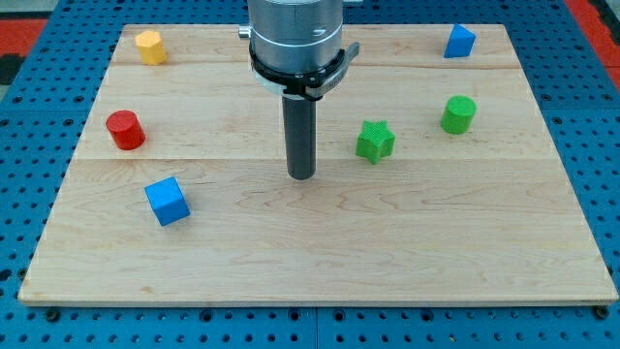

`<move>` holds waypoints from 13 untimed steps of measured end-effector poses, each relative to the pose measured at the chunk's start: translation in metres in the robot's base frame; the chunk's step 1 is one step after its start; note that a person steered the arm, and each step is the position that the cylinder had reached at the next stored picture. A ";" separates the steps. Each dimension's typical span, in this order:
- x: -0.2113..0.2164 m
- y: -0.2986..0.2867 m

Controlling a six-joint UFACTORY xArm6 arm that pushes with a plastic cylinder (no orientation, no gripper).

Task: Move green star to the down side of the board

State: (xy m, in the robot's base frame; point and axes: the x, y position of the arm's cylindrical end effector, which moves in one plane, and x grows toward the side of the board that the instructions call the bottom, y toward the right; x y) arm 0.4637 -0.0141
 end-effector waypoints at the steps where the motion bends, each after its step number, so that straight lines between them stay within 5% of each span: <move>1: 0.000 -0.029; 3: -0.003 -0.123; 7: -0.024 -0.037; 10: -0.084 0.019; 12: -0.062 0.104; 13: -0.032 0.070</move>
State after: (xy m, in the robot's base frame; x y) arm 0.4319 0.0563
